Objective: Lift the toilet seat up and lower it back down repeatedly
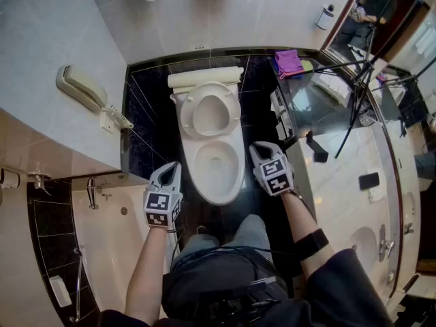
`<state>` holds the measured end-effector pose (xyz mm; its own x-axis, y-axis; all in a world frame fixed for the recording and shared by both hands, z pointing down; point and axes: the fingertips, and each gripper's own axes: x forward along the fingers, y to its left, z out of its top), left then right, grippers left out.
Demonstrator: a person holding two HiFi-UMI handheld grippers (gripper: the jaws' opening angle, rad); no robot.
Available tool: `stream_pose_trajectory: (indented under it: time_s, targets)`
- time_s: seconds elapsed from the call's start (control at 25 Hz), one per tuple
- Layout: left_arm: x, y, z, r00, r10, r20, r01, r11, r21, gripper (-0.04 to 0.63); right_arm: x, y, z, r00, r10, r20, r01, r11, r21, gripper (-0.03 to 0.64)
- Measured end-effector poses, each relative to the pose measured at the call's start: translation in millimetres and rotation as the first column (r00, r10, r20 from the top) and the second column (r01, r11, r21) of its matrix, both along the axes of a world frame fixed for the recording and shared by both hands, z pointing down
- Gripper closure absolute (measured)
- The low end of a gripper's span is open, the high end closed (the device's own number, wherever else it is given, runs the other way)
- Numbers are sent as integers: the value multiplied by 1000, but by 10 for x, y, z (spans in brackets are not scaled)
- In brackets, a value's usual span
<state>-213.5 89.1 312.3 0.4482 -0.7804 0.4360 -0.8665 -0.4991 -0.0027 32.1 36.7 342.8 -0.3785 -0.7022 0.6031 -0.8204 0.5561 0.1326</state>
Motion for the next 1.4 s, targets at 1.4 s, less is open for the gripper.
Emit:
stream_pose_trajectory:
  time_s: [1.4]
  targets:
    - [615, -1597, 1414, 962, -269, 55, 274, 949, -154, 595, -620, -3662, 1879, 872, -382, -307, 402, 915, 4, 425]
